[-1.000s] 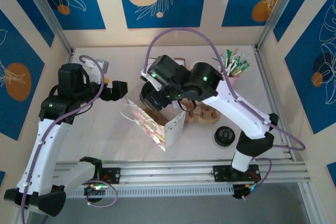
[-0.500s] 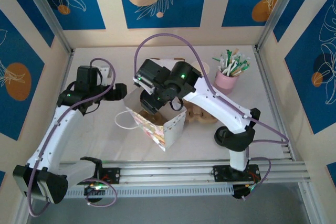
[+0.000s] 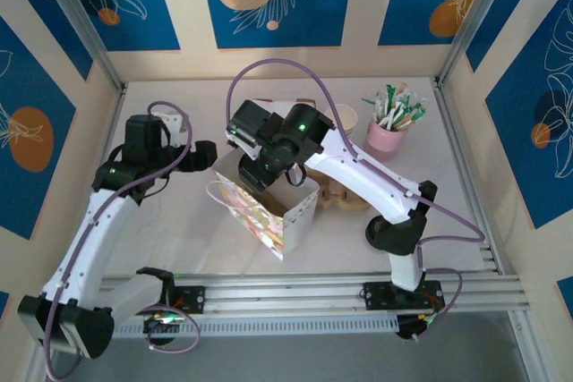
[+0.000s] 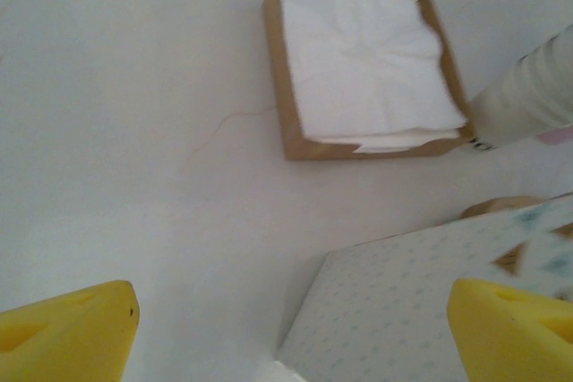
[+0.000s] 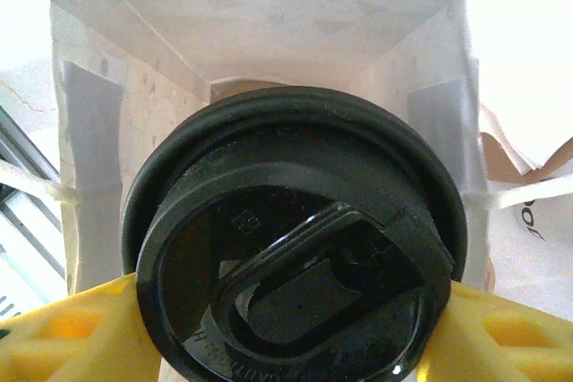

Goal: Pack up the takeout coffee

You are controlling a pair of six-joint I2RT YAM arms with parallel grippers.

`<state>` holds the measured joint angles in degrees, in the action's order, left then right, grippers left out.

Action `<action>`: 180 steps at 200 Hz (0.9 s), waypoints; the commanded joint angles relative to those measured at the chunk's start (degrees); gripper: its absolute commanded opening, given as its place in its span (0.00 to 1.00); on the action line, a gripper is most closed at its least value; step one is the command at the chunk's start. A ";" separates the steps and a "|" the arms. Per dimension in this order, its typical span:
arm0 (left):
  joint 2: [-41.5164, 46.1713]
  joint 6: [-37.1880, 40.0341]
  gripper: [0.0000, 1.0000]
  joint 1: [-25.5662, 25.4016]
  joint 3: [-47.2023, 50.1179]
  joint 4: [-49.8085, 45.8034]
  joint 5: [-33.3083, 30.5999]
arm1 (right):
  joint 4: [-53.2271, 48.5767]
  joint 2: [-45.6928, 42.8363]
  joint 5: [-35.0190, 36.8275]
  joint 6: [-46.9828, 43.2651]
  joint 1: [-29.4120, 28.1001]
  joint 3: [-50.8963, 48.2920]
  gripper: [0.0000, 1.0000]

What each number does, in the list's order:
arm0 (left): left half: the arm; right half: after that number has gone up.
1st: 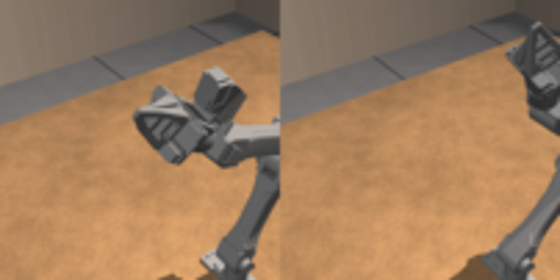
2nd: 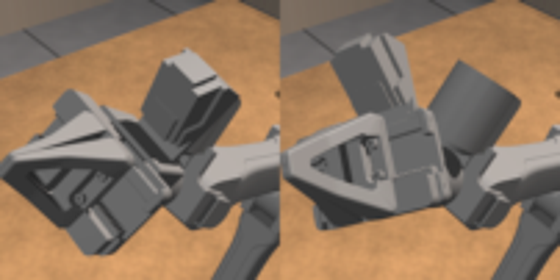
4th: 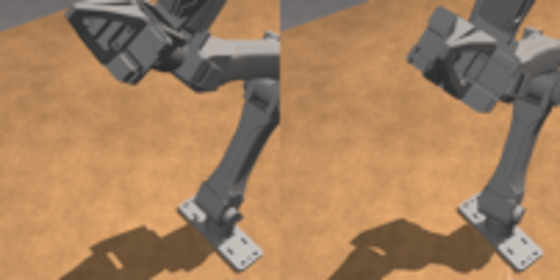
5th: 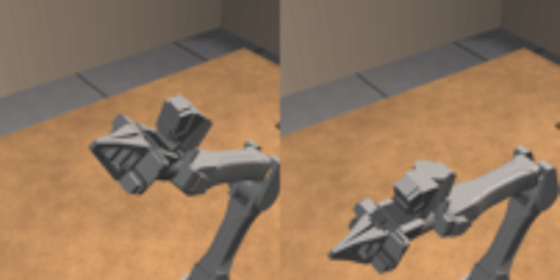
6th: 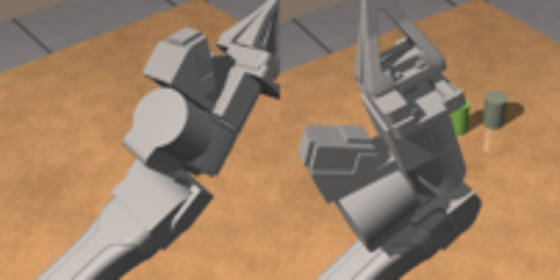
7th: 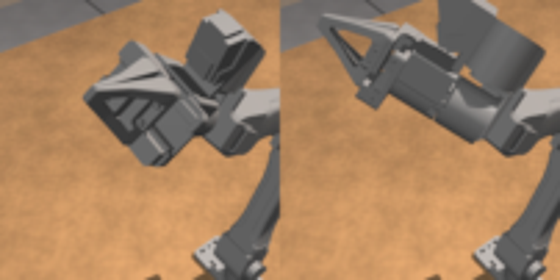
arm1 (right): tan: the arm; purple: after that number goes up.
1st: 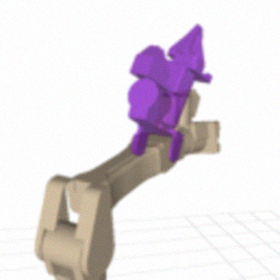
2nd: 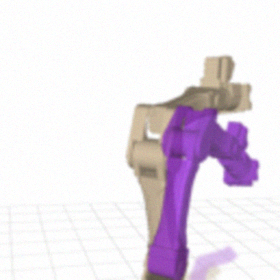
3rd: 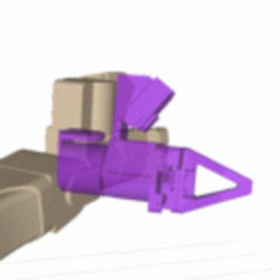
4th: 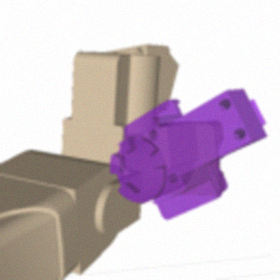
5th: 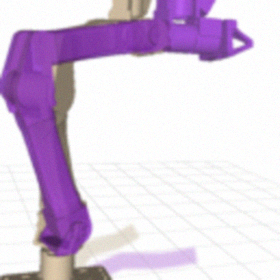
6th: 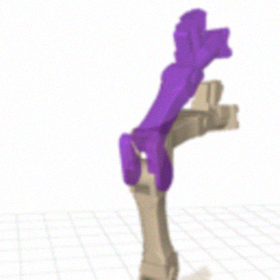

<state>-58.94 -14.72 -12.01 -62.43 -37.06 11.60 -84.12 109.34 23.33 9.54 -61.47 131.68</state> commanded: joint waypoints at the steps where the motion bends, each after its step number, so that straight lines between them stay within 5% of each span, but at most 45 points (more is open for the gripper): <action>1: 2.58 -1.43 0.90 0.37 -1.99 2.65 3.74 | 0.48 0.22 -1.76 -0.86 0.11 -1.68 0.64; 62: -1.79 0.07 0.86 0.41 0.24 -1.08 -5.99 | 3.44 -0.97 -2.49 -1.54 0.57 -8.02 0.64; 180: -8.34 -0.64 0.68 0.63 5.30 2.43 -2.69 | 8.56 -1.85 -5.57 -4.09 1.18 -16.25 0.61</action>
<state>-66.30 -14.74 -11.86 -57.87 -35.38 7.18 -76.86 109.30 19.84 6.50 -60.62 116.64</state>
